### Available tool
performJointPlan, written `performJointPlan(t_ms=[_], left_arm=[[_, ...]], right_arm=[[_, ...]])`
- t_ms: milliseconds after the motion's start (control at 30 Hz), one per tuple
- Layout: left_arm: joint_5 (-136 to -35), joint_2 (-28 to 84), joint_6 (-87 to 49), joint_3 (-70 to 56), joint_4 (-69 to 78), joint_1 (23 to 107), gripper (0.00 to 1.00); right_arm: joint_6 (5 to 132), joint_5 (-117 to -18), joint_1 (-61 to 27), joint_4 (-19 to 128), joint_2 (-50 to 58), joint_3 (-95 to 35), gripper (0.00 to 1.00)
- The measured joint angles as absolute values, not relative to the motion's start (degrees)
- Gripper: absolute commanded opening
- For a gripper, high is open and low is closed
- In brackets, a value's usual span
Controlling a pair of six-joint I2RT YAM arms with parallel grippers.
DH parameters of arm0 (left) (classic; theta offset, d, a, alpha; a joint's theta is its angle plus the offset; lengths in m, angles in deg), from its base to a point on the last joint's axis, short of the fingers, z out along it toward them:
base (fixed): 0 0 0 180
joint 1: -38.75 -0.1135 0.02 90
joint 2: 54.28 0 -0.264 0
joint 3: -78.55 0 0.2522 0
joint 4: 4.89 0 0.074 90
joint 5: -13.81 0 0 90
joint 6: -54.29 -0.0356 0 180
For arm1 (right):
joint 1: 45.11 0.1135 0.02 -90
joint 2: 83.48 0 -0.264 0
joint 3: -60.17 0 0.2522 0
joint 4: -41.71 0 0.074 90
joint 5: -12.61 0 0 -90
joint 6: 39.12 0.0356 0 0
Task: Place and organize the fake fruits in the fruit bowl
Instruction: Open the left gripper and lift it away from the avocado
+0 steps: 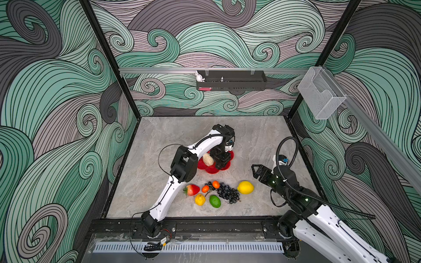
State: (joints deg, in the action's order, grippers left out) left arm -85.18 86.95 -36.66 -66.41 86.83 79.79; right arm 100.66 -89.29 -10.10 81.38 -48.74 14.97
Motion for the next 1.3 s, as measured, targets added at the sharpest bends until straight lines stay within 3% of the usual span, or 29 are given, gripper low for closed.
performJointPlan(t_ms=[933,1300], left_arm=[[-79.21,86.80,-33.52,-66.43,85.08,79.83,0.66],[-81.18,79.19,-32.90,-62.74,82.94,80.03,0.68]], right_arm=[[100.59,-88.88,-10.37,80.94,-48.04,15.08,0.87],[98.36,-86.45,-10.43,81.77,-45.57,15.06,0.88]])
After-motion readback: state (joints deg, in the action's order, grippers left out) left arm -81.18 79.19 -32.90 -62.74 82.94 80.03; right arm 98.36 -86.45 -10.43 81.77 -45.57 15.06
